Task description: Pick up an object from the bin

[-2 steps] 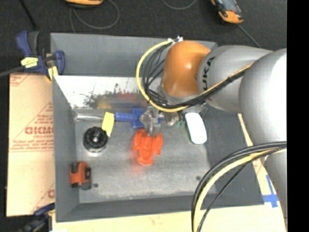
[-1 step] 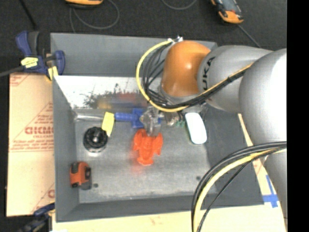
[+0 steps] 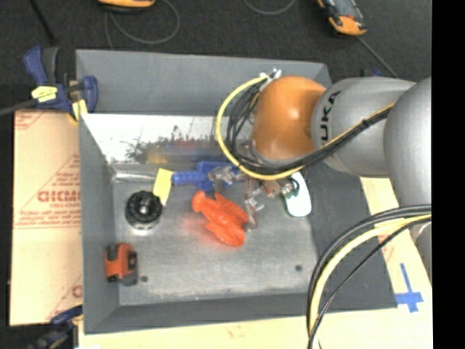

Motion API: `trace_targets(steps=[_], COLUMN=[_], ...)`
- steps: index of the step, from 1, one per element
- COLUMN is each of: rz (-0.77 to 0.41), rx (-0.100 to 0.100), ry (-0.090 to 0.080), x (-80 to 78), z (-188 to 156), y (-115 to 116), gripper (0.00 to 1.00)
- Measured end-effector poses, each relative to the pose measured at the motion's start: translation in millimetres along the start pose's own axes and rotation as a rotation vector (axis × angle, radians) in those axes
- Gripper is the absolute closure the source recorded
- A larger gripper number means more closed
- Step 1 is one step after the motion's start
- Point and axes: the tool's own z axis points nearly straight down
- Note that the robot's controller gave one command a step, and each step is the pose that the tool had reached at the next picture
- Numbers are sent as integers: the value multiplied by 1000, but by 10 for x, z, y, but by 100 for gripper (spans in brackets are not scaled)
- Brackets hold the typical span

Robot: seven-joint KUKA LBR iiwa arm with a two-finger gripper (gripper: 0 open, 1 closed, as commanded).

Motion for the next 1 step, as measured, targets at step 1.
trace_targets(steps=[1], rz=[-25], rx=[-1], ry=[0], x=[19], z=[8], y=[-8], gripper=[0])
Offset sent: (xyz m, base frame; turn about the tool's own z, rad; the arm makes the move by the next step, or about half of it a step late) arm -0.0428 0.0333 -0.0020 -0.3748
